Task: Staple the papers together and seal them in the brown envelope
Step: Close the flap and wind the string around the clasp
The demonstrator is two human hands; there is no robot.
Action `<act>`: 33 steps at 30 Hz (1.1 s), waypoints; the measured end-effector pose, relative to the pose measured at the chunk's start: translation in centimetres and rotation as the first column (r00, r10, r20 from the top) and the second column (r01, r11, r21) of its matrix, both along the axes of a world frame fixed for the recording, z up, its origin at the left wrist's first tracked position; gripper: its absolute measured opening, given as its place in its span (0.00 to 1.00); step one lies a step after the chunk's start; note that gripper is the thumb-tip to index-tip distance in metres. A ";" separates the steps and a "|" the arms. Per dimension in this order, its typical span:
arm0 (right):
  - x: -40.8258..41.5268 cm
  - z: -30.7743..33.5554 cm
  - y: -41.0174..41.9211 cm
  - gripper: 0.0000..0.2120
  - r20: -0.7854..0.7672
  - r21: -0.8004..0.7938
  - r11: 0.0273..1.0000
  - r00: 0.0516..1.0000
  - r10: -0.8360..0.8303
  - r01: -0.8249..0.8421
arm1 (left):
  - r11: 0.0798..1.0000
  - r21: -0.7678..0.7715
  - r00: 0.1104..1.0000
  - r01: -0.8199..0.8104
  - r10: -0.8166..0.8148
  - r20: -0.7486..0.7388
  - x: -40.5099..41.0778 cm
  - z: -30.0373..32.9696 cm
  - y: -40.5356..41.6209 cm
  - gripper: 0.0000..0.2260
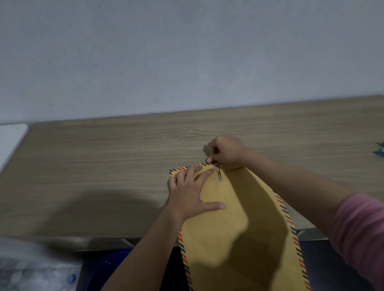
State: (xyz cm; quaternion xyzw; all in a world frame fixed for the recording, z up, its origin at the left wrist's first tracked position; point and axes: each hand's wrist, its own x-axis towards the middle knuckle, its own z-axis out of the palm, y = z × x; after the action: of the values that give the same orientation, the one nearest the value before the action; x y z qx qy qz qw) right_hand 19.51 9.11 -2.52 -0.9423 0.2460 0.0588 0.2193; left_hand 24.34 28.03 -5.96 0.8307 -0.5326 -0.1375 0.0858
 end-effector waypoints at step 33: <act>-5.9 -3.6 5.4 0.04 0.362 0.125 0.891 0.816 -0.450 0.436 | 0.992 -0.106 0.997 -0.075 0.073 -0.020 -0.2 -0.2 0.0 0.45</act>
State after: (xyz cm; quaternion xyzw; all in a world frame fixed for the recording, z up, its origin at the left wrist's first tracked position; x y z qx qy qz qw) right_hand 13.65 14.55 -6.09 -0.8480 0.4098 -0.1736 0.2878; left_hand 24.18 28.00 -6.21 0.8429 -0.5074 -0.1123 0.1394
